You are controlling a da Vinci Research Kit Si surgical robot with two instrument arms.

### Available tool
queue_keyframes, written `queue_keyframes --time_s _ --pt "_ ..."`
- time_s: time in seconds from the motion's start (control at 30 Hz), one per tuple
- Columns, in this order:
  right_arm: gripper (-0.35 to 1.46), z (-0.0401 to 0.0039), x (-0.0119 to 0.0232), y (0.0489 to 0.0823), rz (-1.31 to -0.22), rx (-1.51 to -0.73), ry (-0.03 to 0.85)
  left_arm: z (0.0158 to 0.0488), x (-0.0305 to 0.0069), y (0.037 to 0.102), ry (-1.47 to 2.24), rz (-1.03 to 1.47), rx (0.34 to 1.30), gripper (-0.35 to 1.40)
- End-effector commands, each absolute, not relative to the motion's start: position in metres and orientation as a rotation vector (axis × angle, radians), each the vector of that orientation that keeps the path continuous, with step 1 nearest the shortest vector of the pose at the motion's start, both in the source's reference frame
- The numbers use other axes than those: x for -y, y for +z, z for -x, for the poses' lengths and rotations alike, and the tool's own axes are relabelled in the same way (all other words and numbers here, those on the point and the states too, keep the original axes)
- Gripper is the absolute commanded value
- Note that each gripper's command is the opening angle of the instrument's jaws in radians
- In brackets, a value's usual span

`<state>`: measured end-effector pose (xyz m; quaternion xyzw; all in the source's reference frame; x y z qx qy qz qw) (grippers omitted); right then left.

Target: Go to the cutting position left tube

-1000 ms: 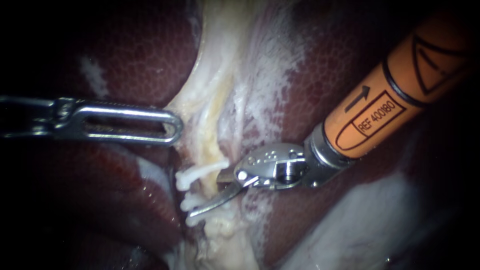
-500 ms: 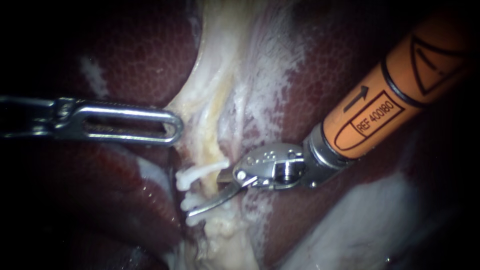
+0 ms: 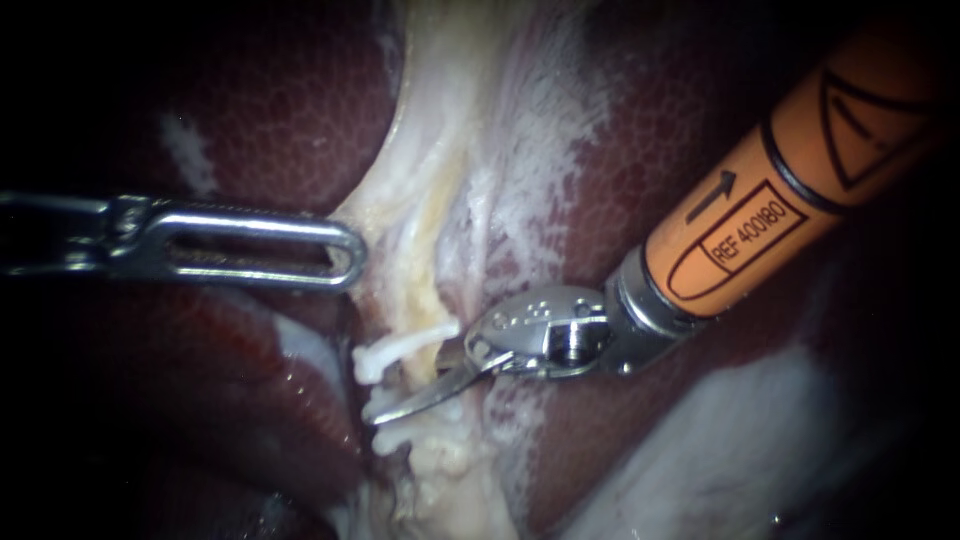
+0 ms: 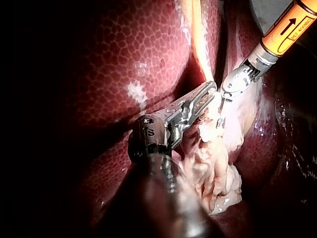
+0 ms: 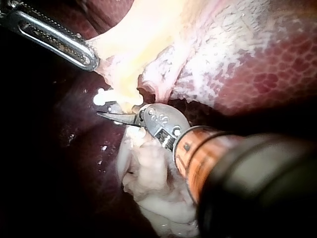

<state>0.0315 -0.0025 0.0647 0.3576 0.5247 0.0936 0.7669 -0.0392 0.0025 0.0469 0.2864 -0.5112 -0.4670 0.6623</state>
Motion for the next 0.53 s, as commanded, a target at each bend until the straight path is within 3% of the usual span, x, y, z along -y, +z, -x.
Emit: queue_keyframes --time_s 0.03,0.53 --pt "0.31 -0.0314 0.0026 0.0647 -0.777 -1.140 0.202 0.0392 -0.0025 0.0469 -1.056 -0.648 1.156 -0.35" --pt "0.34 -0.0313 0.0026 0.0647 -0.779 -1.140 0.198 0.0392 -0.0025 0.0469 -1.056 -0.648 1.156 -0.35"
